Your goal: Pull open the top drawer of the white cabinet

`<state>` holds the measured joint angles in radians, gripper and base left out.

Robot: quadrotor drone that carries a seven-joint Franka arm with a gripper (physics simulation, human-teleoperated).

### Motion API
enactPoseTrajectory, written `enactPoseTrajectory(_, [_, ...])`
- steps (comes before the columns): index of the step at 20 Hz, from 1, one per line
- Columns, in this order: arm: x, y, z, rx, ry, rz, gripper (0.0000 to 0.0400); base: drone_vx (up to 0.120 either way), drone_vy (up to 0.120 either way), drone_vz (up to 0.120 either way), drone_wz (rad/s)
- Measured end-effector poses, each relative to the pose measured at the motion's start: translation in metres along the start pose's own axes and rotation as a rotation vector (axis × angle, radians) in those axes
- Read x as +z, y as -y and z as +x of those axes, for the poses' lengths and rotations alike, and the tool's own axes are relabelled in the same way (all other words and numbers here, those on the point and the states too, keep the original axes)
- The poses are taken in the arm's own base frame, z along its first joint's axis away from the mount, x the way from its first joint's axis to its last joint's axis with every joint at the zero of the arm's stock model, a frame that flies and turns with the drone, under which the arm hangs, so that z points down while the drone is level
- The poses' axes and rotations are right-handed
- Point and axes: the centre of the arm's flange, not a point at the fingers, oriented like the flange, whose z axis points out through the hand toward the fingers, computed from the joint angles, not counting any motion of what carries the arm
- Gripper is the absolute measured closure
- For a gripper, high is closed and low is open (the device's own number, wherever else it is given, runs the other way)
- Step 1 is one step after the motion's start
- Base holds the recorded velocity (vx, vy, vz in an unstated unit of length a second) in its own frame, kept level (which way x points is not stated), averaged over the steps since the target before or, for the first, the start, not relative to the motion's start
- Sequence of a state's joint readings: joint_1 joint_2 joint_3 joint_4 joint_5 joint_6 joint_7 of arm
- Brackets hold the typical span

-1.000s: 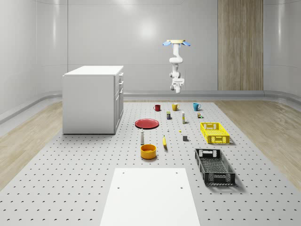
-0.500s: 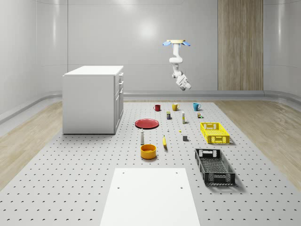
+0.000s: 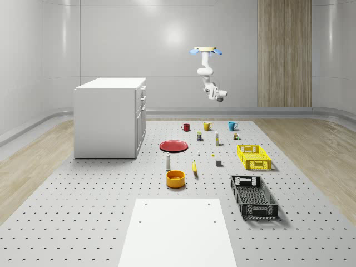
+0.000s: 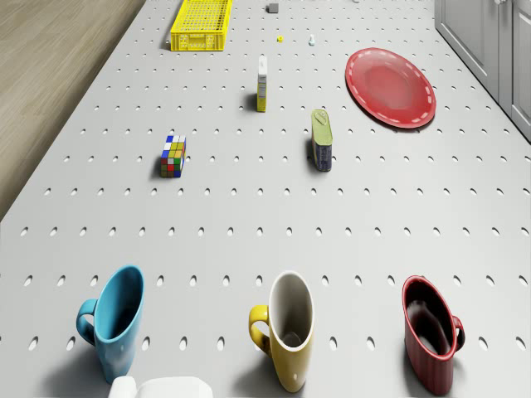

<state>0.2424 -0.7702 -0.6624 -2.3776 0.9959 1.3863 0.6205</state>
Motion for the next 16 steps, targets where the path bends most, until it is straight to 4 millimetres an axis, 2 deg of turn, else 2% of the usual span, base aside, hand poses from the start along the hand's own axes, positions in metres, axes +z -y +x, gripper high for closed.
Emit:
enactPoseTrajectory(12, [0.0003,-0.0059,0.0062,0.001,0.062,0.060,0.0088,0.120,-0.120,0.000,0.000])
enactPoseTrajectory(16, [0.0003,-0.0063,0.0066,0.001,0.066,0.065,0.0088,0.120,-0.120,0.120,0.000])
